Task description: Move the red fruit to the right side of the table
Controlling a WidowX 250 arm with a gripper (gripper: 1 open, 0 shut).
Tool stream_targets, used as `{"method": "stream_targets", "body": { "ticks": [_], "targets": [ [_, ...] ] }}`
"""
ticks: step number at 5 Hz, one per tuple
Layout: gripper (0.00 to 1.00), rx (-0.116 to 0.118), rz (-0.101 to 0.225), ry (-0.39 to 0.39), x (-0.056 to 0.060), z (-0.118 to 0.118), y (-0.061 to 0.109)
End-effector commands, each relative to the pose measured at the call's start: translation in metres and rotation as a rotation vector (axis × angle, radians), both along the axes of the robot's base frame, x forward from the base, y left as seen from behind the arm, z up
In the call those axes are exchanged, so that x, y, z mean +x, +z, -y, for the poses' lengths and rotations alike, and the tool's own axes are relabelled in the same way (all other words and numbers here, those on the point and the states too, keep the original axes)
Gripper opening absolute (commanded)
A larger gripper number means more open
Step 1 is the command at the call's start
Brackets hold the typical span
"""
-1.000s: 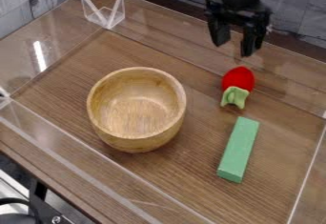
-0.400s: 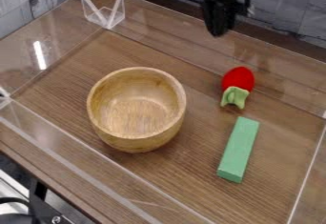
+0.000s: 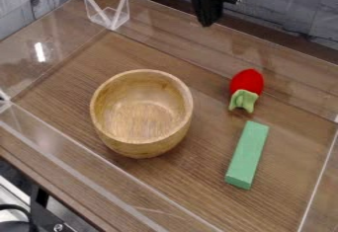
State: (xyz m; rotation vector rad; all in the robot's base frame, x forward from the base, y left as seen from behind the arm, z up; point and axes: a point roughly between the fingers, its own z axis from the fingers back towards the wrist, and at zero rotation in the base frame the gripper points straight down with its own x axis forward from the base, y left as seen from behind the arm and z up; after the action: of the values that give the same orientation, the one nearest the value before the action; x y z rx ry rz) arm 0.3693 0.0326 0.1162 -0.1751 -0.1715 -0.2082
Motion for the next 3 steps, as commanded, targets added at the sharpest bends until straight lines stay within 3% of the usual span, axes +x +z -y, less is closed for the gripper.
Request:
{"method": "stream_targets", "body": {
  "ticks": [1,2,3],
  "targets": [
    [0.00,0.004,0.038,-0.040,0.000,-0.011,0.002],
    [0.00,-0.002,0.034,-0.067,0.001,-0.022,-0.009],
    [1.00,-0.005,0.036,-0.021,0.002,-0.028,-0.017]
  ]
}}
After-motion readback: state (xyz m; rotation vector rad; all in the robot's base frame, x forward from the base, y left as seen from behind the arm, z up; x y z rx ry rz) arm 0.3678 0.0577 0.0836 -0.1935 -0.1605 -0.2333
